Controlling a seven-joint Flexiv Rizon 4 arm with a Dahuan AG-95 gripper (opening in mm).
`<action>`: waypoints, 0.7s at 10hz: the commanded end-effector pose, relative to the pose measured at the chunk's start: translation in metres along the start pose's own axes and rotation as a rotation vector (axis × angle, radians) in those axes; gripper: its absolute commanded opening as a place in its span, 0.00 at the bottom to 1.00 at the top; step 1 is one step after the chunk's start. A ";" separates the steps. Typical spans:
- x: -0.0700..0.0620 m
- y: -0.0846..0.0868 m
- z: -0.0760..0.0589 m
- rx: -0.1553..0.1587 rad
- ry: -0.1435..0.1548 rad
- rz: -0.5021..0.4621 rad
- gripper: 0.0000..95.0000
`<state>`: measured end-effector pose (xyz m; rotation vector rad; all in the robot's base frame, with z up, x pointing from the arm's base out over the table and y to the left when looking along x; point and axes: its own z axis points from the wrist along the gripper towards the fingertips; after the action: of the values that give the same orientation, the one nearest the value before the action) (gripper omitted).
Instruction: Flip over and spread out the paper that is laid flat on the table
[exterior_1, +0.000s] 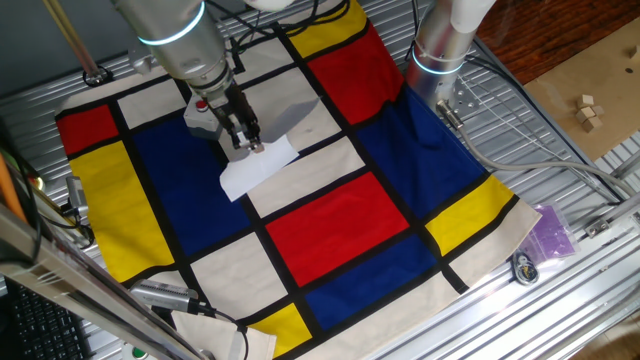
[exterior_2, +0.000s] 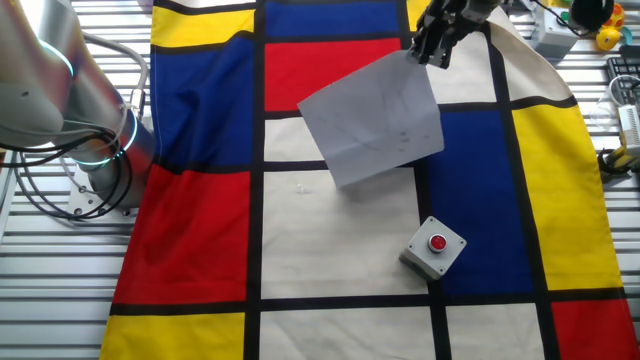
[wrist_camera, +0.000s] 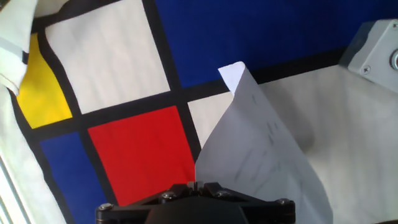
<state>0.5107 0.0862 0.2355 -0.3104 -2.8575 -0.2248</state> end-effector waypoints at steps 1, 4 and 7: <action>0.001 -0.001 0.000 0.002 -0.001 -0.008 0.00; 0.001 -0.001 0.000 0.009 -0.008 -0.091 0.00; 0.001 -0.001 0.000 0.004 0.003 -0.228 0.00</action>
<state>0.5092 0.0856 0.2353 -0.0545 -2.8881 -0.2500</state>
